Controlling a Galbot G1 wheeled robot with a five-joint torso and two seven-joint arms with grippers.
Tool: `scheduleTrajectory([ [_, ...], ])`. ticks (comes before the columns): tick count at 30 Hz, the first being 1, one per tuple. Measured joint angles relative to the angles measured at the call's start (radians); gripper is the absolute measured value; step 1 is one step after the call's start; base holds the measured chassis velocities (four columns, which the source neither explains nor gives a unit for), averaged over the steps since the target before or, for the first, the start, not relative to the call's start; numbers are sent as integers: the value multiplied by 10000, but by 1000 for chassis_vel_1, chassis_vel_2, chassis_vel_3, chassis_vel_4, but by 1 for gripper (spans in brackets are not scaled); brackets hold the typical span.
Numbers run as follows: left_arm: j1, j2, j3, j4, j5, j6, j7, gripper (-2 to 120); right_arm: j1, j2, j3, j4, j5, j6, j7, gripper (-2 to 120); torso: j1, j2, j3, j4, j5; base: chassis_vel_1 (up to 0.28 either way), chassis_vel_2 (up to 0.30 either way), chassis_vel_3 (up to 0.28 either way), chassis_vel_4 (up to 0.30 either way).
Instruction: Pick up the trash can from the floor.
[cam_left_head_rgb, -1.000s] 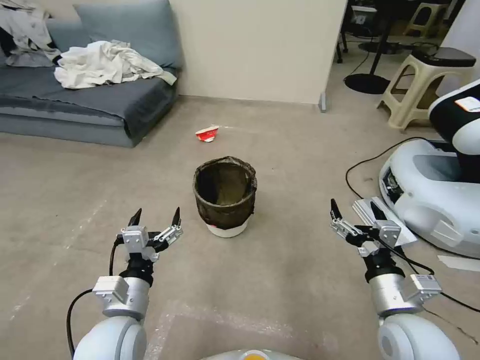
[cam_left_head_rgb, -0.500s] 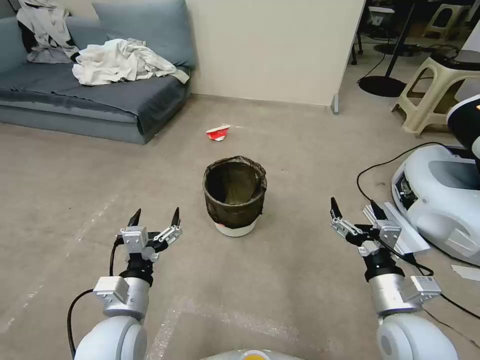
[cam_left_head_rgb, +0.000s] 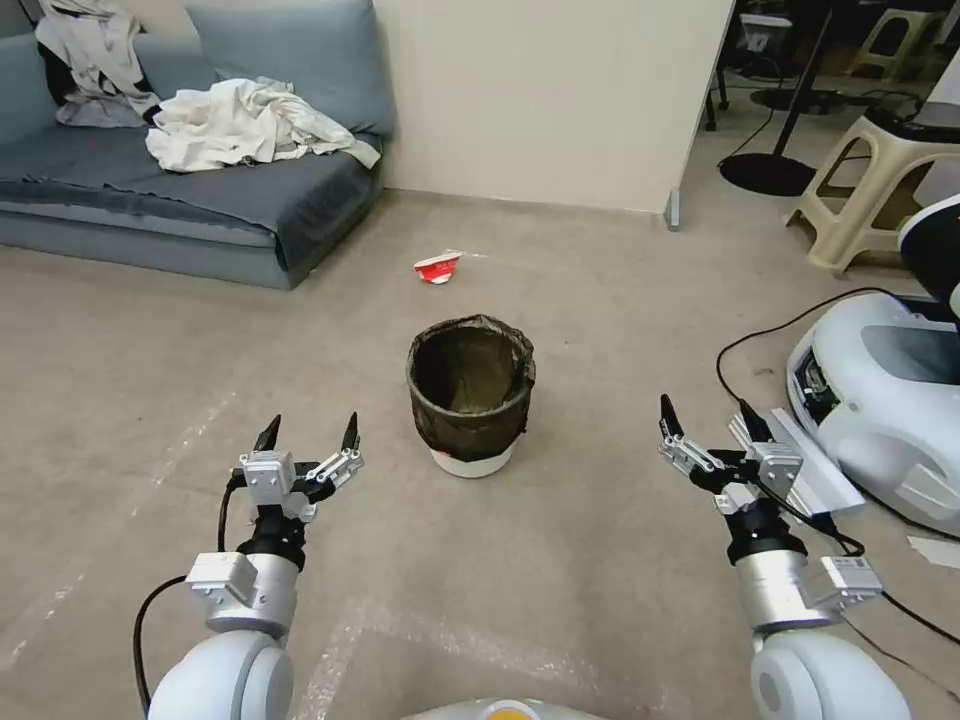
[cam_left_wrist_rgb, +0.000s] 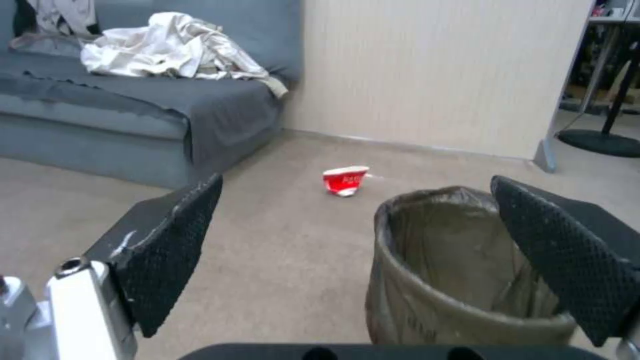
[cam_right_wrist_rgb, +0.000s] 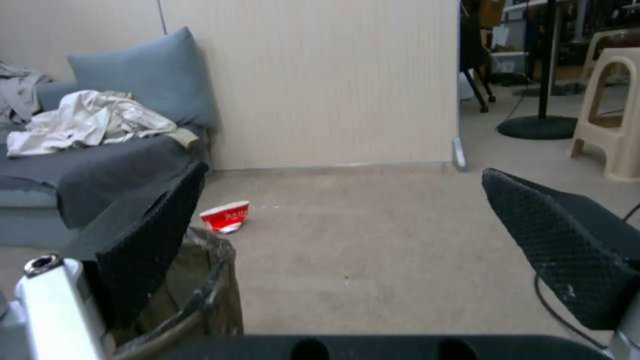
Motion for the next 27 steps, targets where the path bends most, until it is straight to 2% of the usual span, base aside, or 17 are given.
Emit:
scheduleTrajectory([
  [27, -112, 5, 36, 262, -18, -121, 40, 100, 68, -24, -18, -69, -26, 63, -31, 100, 2, 0, 1, -2, 0, -110, 113, 113, -113],
])
